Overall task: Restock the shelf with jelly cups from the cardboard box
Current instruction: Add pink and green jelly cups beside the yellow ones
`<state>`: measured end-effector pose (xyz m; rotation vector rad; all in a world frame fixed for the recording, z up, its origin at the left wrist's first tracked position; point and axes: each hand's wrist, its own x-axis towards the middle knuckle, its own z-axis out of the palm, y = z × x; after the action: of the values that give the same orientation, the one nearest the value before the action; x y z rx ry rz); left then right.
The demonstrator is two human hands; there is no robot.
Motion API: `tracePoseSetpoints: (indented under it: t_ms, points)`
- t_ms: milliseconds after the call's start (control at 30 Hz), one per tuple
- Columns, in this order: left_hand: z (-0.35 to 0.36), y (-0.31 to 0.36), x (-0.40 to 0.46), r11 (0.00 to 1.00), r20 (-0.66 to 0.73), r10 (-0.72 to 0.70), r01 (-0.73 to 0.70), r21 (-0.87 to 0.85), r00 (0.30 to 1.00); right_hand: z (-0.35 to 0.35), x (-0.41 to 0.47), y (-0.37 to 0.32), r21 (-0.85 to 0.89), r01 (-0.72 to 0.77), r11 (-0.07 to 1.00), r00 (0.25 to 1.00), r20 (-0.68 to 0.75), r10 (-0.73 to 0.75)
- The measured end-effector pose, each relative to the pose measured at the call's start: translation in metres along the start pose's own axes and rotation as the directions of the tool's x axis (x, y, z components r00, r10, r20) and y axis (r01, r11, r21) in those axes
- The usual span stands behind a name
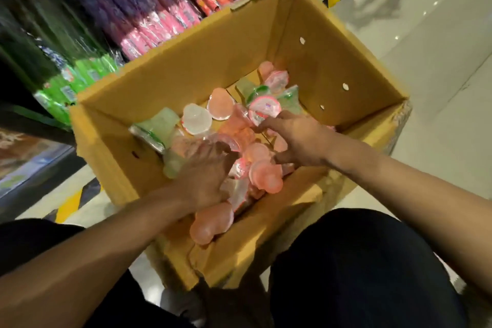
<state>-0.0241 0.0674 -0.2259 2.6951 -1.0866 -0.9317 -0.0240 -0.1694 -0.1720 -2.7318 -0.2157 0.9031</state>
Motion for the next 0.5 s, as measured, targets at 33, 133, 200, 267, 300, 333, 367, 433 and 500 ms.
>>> tracePoseSetpoints:
  t_ms: [33, 133, 200, 267, 300, 333, 367, 433, 500]
  points:
    - [0.005, -0.003, 0.005, 1.000, 0.028, 0.020, -0.021, 0.013, 0.999, 0.004, 0.003, 0.001, -0.011, -0.008, 1.000, 1.000, 0.000, 0.008]
    - [0.002, 0.009, 0.013, 0.991, 0.113, 0.097, -0.106, 0.077, 0.989, 0.021, 0.011, 0.000, -0.015, -0.067, 0.998, 0.989, 0.131, 0.069]
    - [0.005, 0.019, 0.017, 0.986, 0.150, 0.121, -0.136, 0.097, 0.981, 0.030, 0.015, -0.004, -0.075, -0.096, 0.993, 0.973, 0.204, 0.109]
    - [0.013, 0.021, 0.018, 0.990, 0.139, 0.133, -0.139, 0.035, 0.981, 0.037, 0.019, -0.009, -0.171, -0.110, 0.979, 0.967, 0.209, 0.145]
    - [0.017, 0.020, 0.019, 0.990, 0.140, 0.143, -0.144, -0.005, 0.980, 0.041, 0.021, -0.012, -0.196, -0.124, 0.973, 0.962, 0.217, 0.167]
    - [0.018, 0.021, 0.019, 0.988, 0.148, 0.155, -0.153, -0.026, 0.977, 0.046, 0.023, -0.014, -0.199, -0.149, 0.969, 0.951, 0.241, 0.195]
    - [0.018, 0.022, 0.020, 0.988, 0.172, 0.155, -0.156, -0.007, 0.973, 0.050, 0.024, -0.017, -0.199, -0.172, 0.965, 0.935, 0.275, 0.224]
    - [0.015, 0.027, 0.020, 0.987, 0.171, 0.152, -0.160, 0.030, 0.973, 0.057, 0.026, -0.023, -0.215, -0.194, 0.957, 0.906, 0.334, 0.259]
    - [0.017, 0.028, 0.022, 0.992, 0.181, 0.126, -0.129, 0.009, 0.975, 0.058, 0.026, -0.029, -0.256, -0.200, 0.946, 0.888, 0.361, 0.286]
